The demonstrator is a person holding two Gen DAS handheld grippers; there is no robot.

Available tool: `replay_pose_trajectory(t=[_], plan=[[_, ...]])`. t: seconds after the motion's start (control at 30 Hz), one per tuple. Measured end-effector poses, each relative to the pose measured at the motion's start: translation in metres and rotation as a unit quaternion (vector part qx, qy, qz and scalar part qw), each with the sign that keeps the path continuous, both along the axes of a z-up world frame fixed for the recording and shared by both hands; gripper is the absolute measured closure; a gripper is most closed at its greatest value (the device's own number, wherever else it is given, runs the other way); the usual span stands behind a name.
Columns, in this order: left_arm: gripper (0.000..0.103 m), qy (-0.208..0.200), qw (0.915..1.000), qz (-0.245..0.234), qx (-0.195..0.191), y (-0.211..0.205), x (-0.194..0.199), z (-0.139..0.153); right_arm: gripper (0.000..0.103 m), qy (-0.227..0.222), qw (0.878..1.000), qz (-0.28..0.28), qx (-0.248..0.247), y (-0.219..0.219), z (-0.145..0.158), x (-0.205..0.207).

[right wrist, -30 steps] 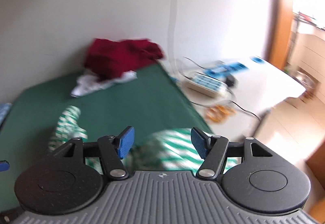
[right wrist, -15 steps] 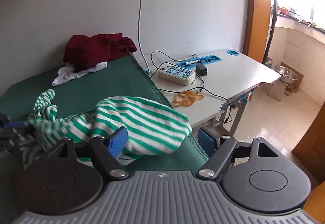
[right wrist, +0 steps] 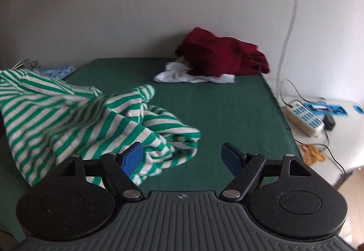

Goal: Fold clothes
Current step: 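Spread the striped shirt flat on the bed with both grippers holding its edges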

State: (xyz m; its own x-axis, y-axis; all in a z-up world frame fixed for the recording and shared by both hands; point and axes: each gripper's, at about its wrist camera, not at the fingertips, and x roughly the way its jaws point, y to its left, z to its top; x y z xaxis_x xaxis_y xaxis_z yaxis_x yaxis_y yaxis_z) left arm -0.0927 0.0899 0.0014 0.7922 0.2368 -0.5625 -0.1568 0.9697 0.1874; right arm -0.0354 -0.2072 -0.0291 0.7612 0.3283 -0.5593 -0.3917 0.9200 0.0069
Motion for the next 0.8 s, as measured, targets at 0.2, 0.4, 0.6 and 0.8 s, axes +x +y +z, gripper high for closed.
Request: replay_pose_trajectory(t=[0.2, 0.4, 0.6, 0.8], plan=[[0.096, 0.05, 0.9975, 0.039, -0.029, 0.013, -0.017, -0.04, 0.019, 0.024, 0.999, 0.045, -0.019, 0.07, -0.013, 0.054], [0.096, 0.073, 0.9948, 0.018, -0.069, 0.033, -0.009, -0.052, 0.076, 0.095, 0.995, 0.02, -0.005, 0.094, -0.033, 0.082], [0.096, 0.085, 0.9923, -0.035, -0.082, 0.057, 0.004, -0.062, 0.082, 0.056, 0.997, 0.024, 0.053, 0.051, 0.019, -0.004], [0.095, 0.106, 0.9799, -0.134, -0.103, 0.063, 0.014, -0.074, 0.082, 0.092, 0.996, 0.007, 0.002, 0.032, 0.031, -0.087]])
